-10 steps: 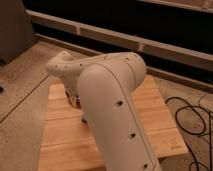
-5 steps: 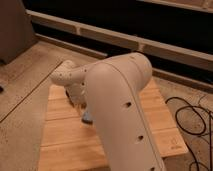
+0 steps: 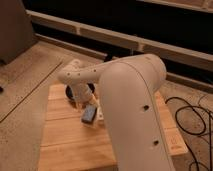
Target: Push the ceramic bowl across the table
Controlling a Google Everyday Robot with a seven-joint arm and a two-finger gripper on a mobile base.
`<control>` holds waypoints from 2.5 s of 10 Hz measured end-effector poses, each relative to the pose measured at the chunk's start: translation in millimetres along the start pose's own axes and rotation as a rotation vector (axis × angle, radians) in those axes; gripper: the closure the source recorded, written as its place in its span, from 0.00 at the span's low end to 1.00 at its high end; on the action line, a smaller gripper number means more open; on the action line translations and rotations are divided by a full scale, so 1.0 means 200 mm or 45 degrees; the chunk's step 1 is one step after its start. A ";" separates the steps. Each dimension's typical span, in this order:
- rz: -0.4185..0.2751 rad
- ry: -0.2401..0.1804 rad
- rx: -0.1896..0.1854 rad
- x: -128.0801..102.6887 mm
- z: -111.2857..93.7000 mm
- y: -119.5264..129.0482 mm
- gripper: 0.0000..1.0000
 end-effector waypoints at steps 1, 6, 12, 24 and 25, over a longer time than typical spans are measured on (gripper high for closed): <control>-0.094 -0.010 -0.014 -0.02 0.00 0.05 0.35; -0.293 0.076 -0.050 0.01 0.17 0.12 0.35; -0.332 0.062 -0.087 -0.16 0.25 0.02 0.35; -0.415 -0.192 0.016 -0.62 0.26 -0.08 0.35; -0.410 -0.195 0.021 -0.63 0.26 -0.08 0.35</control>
